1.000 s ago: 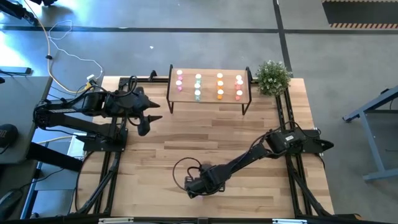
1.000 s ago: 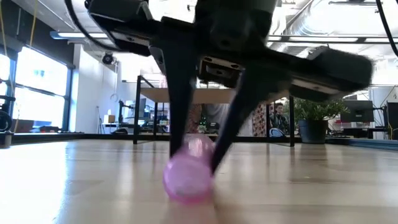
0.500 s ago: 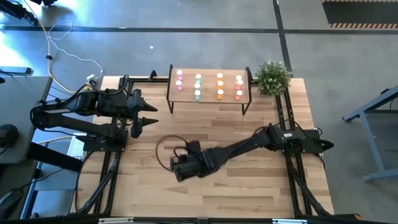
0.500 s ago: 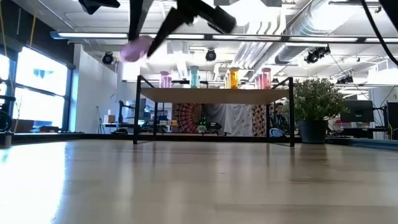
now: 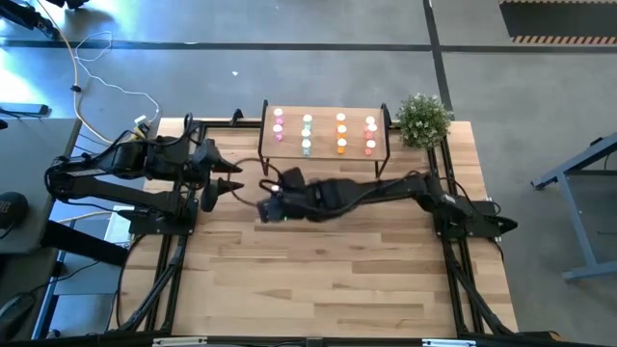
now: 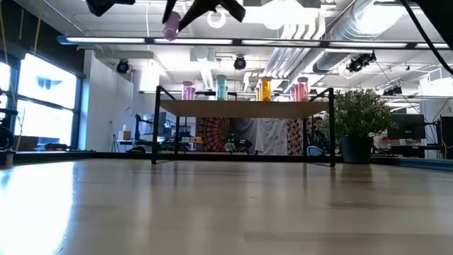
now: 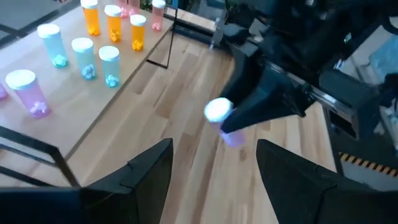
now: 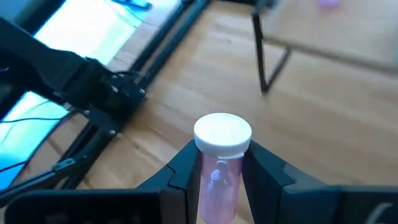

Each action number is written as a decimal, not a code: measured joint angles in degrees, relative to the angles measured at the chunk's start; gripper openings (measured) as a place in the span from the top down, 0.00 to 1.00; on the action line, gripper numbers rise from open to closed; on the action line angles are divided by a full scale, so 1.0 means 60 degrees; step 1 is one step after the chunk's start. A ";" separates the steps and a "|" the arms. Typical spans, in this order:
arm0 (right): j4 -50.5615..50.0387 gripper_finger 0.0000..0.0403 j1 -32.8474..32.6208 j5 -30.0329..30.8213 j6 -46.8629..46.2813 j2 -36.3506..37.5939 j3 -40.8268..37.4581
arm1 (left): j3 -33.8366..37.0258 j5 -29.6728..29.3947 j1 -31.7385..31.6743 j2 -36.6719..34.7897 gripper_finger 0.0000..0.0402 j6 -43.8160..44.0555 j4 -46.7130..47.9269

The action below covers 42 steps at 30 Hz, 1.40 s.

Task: Pick and place medicine bottles onto shelf by color
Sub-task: Put the violet pill bottle on the shelf aligned with the other violet pill bottles

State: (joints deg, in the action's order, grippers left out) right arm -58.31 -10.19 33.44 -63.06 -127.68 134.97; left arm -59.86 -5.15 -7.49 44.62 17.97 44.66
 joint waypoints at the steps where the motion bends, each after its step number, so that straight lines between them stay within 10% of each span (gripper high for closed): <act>1: 0.0228 0.78 0.0130 -0.0108 0.0438 0.0120 -0.0039 | 0.0000 0.0003 0.0000 0.0038 0.45 0.0105 -0.0114; 21: 0.1292 0.78 0.2764 -0.4103 0.7837 0.3065 -0.0006 | 0.0015 -0.1534 -0.0007 0.1132 0.45 0.0843 -0.3648; 35: 0.1764 0.78 0.3725 -0.9125 0.9845 0.4040 -0.0009 | 0.0015 -0.0820 0.0002 0.2654 0.45 -0.0185 -0.8260; 42: 0.1540 0.78 0.3747 -1.0067 1.0279 0.4025 -0.0009 | 0.0007 -0.0766 -0.0076 0.3432 0.45 -0.0384 -0.9634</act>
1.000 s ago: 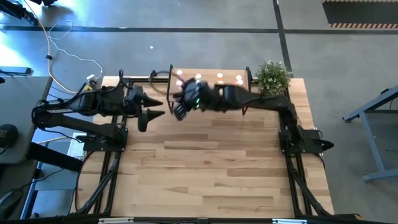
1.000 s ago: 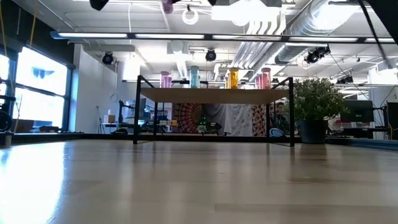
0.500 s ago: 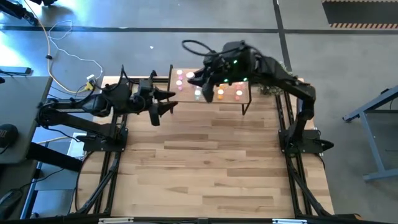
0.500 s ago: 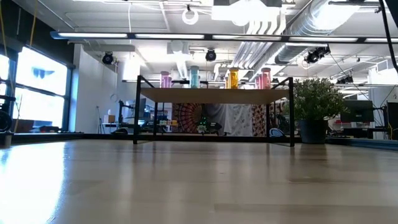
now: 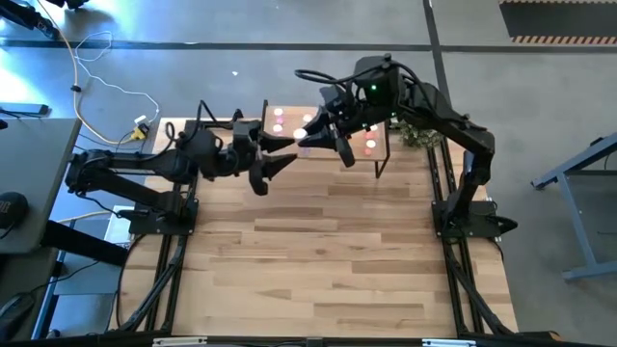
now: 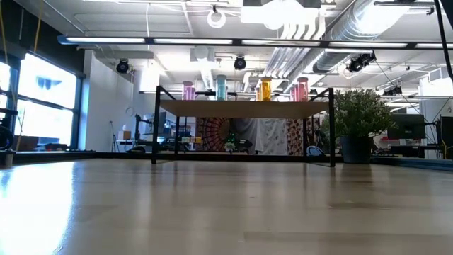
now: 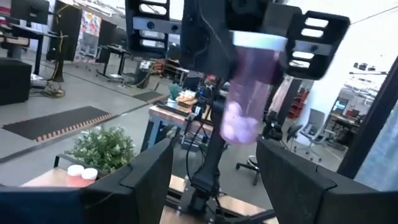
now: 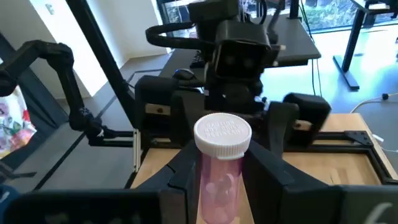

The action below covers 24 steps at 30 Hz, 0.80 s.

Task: Pick and place medicine bottles onto shelf by color
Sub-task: Put the violet pill bottle on the shelf aligned with the other violet pill bottles

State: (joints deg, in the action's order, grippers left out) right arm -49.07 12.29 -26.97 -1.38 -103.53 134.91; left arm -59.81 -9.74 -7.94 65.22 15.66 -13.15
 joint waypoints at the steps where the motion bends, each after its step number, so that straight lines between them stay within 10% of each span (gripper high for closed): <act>1: -0.0009 0.78 0.0001 -0.0014 -0.0008 -0.0001 0.0000 | 0.0000 0.0054 -0.0015 0.0081 0.45 0.0007 -0.0141; 24: -0.0028 0.78 0.0033 -0.0111 -0.0005 -0.0034 -0.0004 | -0.0004 0.0201 -0.0115 0.0943 0.49 -0.0393 -0.2058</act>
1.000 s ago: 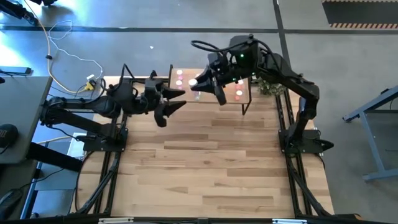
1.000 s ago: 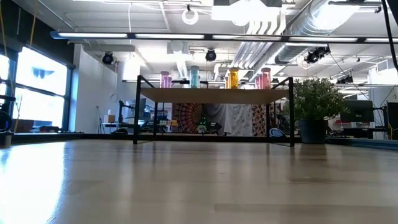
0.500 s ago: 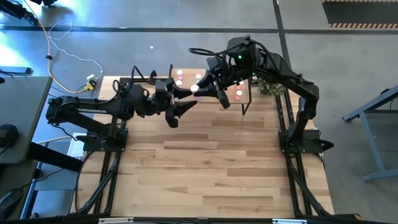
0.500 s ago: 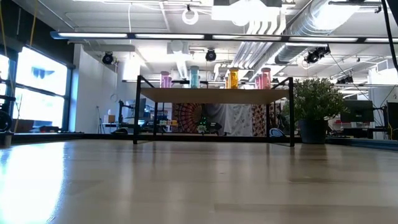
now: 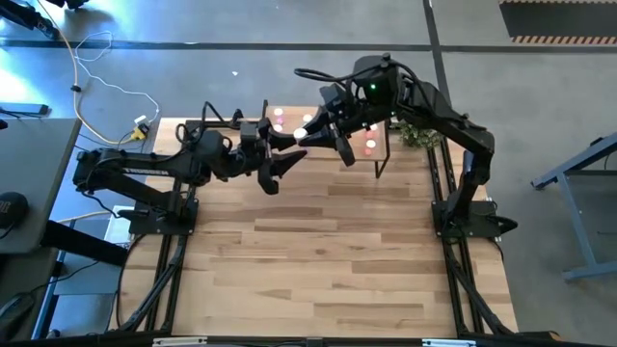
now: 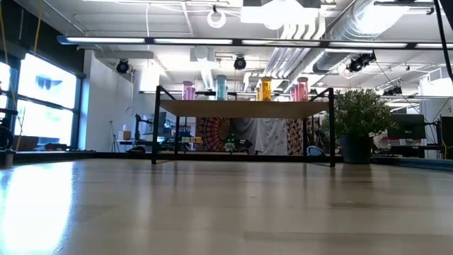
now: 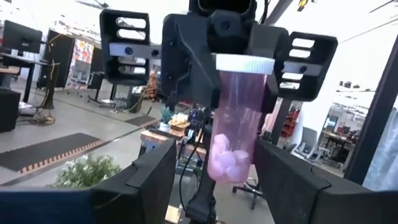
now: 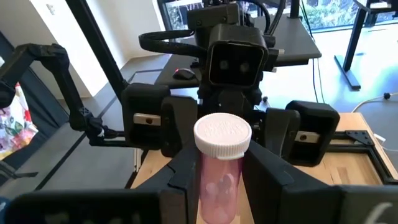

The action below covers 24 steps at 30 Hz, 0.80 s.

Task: Pick and place medicine bottles onto shelf by color
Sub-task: Put the violet pill bottle on the shelf aligned with the other violet pill bottles

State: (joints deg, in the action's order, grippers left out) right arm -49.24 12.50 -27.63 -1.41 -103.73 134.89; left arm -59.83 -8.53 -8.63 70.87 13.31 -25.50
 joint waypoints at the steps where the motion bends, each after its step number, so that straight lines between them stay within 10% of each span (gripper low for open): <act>1: 0.0032 0.78 -0.0001 -0.0007 -0.0013 -0.0016 0.0000 | 0.0000 0.0029 -0.0003 0.0039 0.50 0.0008 -0.0056; 24: -0.0348 0.78 -0.0015 0.0072 -0.0174 -0.0093 -0.0011 | 0.0002 -0.0095 -0.0061 0.0087 0.73 -0.0001 -0.0218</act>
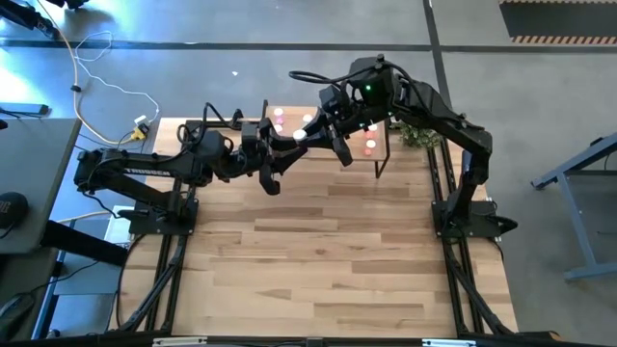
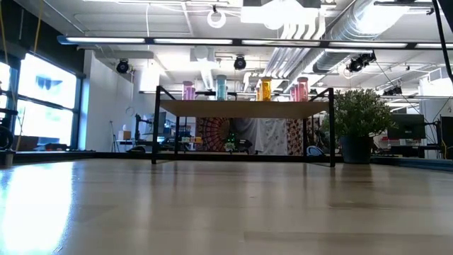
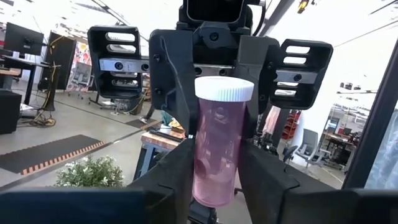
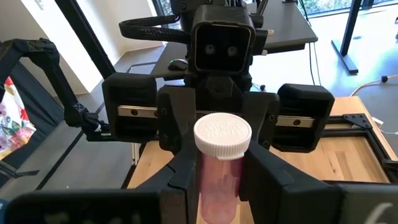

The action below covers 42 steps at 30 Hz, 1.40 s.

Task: Pick and place medicine bottles onto shelf by color
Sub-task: Put the violet pill bottle on the shelf aligned with the other violet pill bottles

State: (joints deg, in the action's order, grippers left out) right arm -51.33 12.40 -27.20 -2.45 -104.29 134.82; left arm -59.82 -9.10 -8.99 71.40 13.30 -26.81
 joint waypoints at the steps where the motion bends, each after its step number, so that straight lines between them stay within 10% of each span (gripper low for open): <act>1: -0.0006 0.78 0.0000 -0.0001 -0.0011 0.0000 0.0000 | -0.0002 -0.0003 0.0000 0.0000 0.74 -0.0003 0.0000; 15: -0.0019 0.77 -0.0004 0.0059 0.0225 0.0000 0.0004 | 0.0002 0.0017 0.0000 0.0000 0.78 -0.0074 0.0017; 32: 0.0790 0.50 0.0322 0.0161 -0.0203 0.0007 0.0015 | -0.0002 -0.1004 -0.0007 -0.0010 0.78 -0.1105 0.0790; 42: 0.1635 0.50 0.1511 0.0318 -0.1016 0.0584 0.0032 | 0.0001 -0.3677 0.0503 -0.0011 0.78 -0.2708 0.1510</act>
State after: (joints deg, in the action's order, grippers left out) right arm -41.52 21.47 -25.29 -8.55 -100.79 135.02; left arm -59.81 -31.17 -5.98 71.33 -2.95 -17.74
